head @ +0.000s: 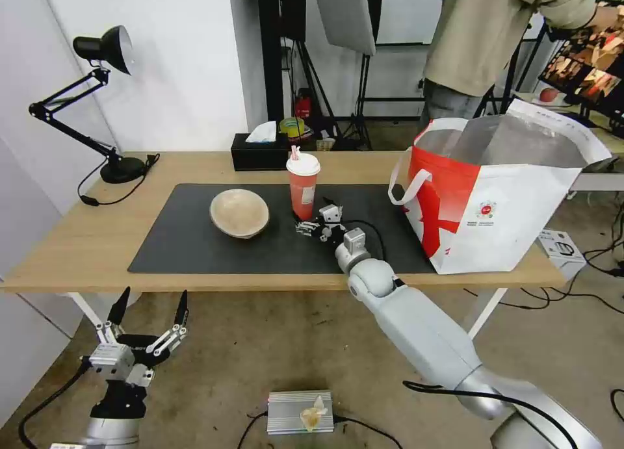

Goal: Pick up the trash from the table and place it into the takeout bag.

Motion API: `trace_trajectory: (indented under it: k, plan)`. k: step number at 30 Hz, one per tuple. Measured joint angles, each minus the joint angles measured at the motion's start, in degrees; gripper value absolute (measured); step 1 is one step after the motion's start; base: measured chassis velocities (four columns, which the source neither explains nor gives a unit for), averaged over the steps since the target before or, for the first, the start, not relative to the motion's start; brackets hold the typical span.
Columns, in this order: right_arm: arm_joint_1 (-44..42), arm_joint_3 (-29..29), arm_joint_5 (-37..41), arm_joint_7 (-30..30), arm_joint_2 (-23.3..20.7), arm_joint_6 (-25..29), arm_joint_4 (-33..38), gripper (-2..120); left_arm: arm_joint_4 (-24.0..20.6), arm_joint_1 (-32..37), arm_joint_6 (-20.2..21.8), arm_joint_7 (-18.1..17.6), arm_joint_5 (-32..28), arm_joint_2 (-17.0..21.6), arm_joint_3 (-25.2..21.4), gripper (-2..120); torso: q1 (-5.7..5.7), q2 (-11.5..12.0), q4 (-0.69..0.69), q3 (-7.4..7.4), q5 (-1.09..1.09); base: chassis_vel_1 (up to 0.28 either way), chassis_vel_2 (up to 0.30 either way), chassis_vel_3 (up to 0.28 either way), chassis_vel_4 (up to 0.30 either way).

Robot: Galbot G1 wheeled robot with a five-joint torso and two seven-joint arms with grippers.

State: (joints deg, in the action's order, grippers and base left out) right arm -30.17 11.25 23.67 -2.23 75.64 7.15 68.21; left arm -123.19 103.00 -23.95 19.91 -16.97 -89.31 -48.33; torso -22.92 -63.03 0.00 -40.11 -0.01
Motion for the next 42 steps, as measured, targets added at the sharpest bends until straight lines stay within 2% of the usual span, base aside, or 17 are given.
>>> trace_trajectory:
  k: [42]
  plan:
    - [3.8,-3.7,-5.2,2.6,7.0,3.5,-11.1,100,3.2,-1.5,-0.3,1.2,-0.8,1.4,0.2,100,0.01,0.0,-0.01,0.02,-0.02,0.0,0.0,0.0,0.0]
